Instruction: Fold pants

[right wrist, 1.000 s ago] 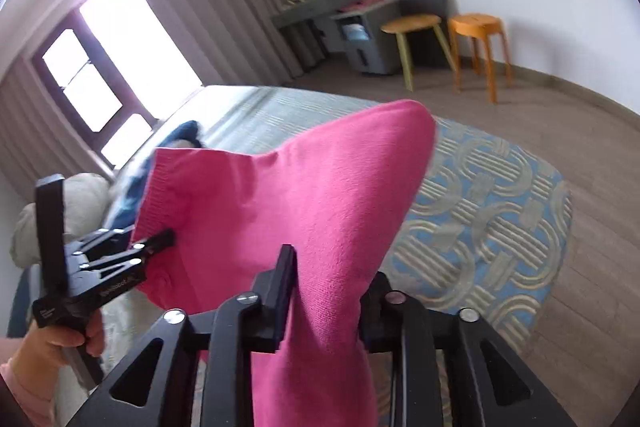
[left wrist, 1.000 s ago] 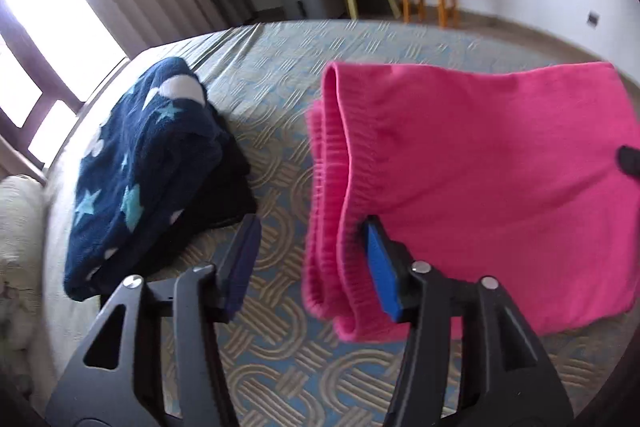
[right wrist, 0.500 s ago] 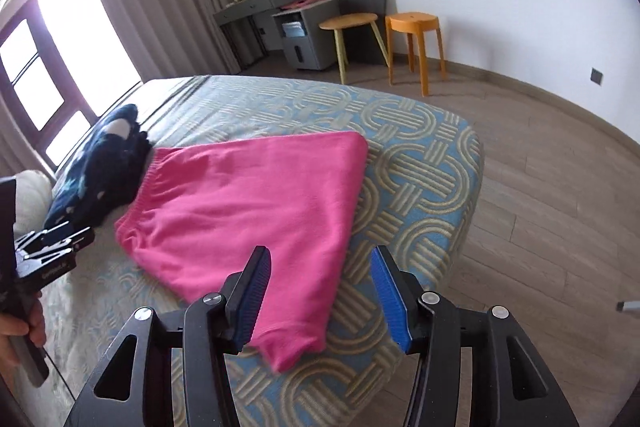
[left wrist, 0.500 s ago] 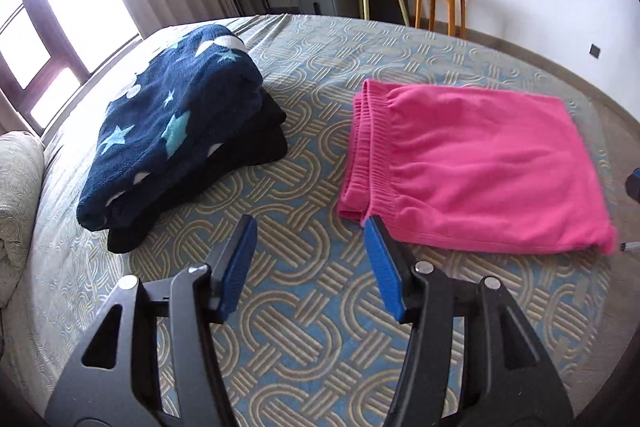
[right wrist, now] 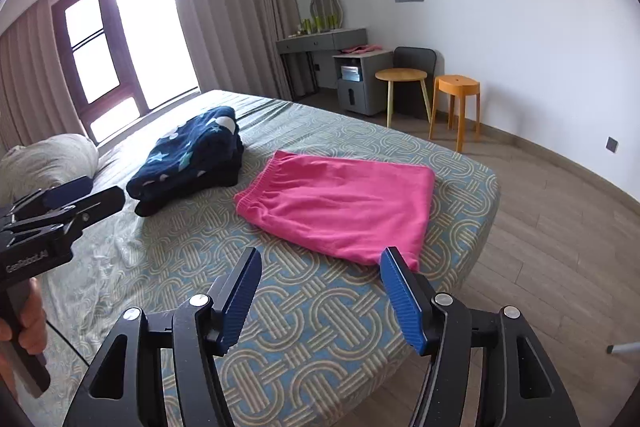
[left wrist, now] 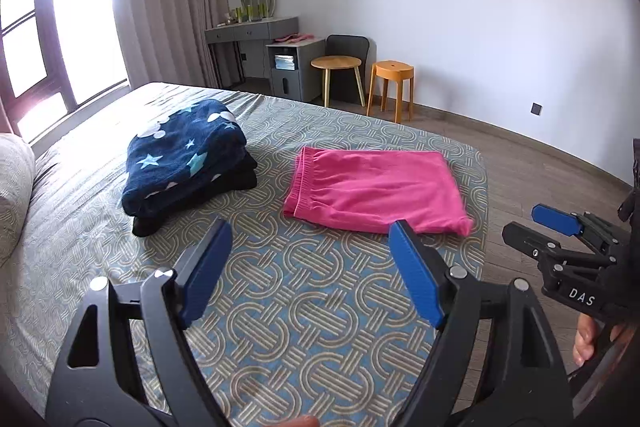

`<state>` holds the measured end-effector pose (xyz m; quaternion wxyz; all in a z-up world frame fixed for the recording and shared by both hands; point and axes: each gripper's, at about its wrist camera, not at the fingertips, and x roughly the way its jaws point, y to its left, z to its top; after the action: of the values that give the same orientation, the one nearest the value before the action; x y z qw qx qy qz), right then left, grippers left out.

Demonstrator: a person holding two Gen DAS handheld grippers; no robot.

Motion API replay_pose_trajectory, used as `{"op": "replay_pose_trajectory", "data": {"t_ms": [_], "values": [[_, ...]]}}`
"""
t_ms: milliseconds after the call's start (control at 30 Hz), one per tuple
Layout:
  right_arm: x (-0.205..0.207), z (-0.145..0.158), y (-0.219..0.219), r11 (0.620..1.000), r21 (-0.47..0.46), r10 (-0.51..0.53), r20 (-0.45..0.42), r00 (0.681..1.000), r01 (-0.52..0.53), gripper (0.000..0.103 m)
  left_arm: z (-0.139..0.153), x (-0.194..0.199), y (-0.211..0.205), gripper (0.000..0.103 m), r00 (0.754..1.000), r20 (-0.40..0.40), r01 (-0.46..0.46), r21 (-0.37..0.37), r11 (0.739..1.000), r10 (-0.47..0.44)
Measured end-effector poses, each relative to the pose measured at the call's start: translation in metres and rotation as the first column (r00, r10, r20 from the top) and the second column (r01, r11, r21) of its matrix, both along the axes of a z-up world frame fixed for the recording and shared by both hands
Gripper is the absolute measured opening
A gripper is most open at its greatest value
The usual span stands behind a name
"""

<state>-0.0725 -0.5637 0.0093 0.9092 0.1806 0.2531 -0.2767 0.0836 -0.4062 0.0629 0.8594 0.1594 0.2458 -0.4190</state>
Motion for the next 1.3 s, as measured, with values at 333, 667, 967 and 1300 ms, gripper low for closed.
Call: {"op": "replay_pose_trajectory", "data": {"t_ms": [333, 667, 967, 1300], "values": [[-0.034, 0.005, 0.040, 0.990, 0.015, -0.136, -0.049, 0.989, 0.137, 0.069, -0.010, -0.044, 0.067, 0.081, 0.998, -0.016, -0.053, -0.056, 0.997, 0.052], [-0.047, 0.030, 0.092, 0.990, -0.056, -0.133, -0.036, 0.991, 0.131, 0.071, -0.002, -0.061, 0.102, 0.082, 0.997, -0.053, -0.064, -0.103, 0.993, 0.058], [-0.054, 0.039, 0.114, 0.988, -0.092, -0.129, -0.037, 0.991, 0.125, 0.073, -0.001, -0.071, 0.114, 0.083, 0.997, -0.045, -0.060, -0.115, 0.992, 0.055], [-0.049, 0.042, 0.129, 0.990, -0.102, -0.101, -0.043, 0.994, 0.096, 0.073, 0.001, -0.067, 0.134, 0.083, 0.992, -0.052, -0.118, -0.133, 0.984, 0.112]]}}
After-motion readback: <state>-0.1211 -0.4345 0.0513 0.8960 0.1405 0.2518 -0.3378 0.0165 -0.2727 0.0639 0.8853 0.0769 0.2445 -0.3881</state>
